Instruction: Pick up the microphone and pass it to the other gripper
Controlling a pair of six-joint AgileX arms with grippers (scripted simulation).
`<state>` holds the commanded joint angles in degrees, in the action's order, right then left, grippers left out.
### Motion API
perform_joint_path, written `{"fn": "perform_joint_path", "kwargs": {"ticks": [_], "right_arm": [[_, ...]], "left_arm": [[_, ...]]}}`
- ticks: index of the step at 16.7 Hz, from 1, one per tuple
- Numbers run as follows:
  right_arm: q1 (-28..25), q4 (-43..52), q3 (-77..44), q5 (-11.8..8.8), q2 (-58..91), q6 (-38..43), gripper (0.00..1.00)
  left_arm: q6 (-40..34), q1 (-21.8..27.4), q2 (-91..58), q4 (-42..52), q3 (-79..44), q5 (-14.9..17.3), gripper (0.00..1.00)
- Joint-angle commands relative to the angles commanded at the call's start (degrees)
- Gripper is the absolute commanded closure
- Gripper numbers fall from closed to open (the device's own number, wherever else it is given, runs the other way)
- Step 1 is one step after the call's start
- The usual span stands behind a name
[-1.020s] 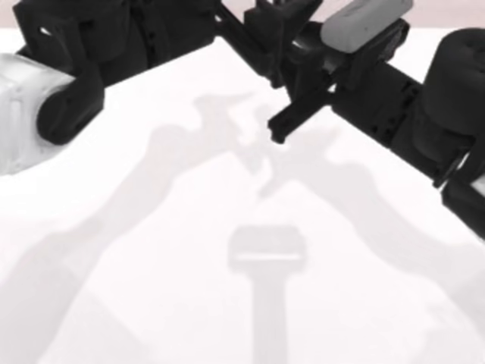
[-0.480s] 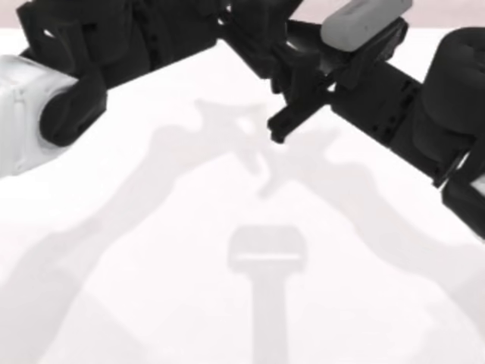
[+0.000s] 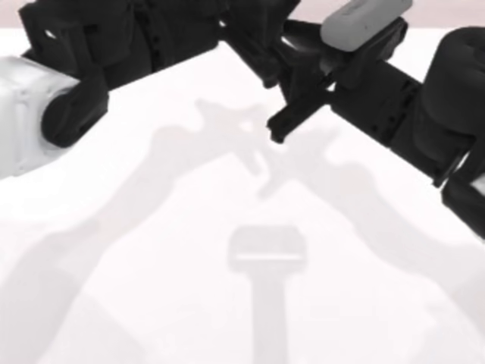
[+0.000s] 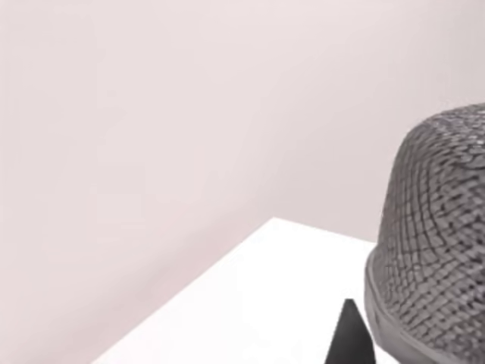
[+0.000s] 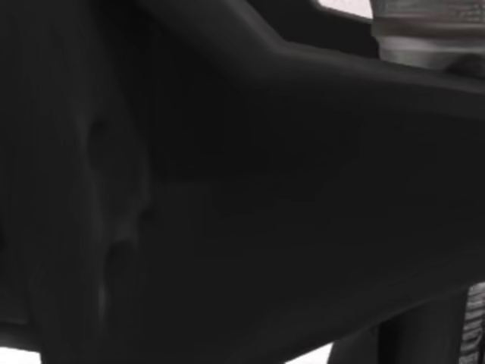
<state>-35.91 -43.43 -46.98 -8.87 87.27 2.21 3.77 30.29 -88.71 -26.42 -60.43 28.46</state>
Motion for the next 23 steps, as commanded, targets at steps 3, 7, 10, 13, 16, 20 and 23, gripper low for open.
{"fn": "perform_joint_path", "kwargs": {"ticks": [3, 7, 10, 13, 16, 20, 23], "right_arm": [[0.00, 0.00, 0.00, 0.00, 0.00, 0.00, 1.00], [0.00, 0.00, 0.00, 0.00, 0.00, 0.00, 0.77], [0.00, 0.00, 0.00, 0.00, 0.00, 0.00, 0.55], [0.00, 0.00, 0.00, 0.00, 0.00, 0.00, 0.32], [0.00, 0.00, 0.00, 0.00, 0.00, 0.00, 0.10], [0.00, 0.00, 0.00, 0.00, 0.00, 0.00, 0.00], [0.00, 0.00, 0.00, 0.00, 0.00, 0.00, 0.00]], "left_arm": [[0.00, 0.00, 0.00, 0.00, 0.00, 0.00, 1.00], [0.00, 0.00, 0.00, 0.00, 0.00, 0.00, 1.00], [0.00, 0.00, 0.00, 0.00, 0.00, 0.00, 1.00], [0.00, 0.00, 0.00, 0.00, 0.00, 0.00, 1.00], [0.00, 0.00, 0.00, 0.00, 0.00, 0.00, 1.00], [0.00, 0.00, 0.00, 0.00, 0.00, 0.00, 1.00], [0.00, 0.00, 0.00, 0.00, 0.00, 0.00, 1.00]]}}
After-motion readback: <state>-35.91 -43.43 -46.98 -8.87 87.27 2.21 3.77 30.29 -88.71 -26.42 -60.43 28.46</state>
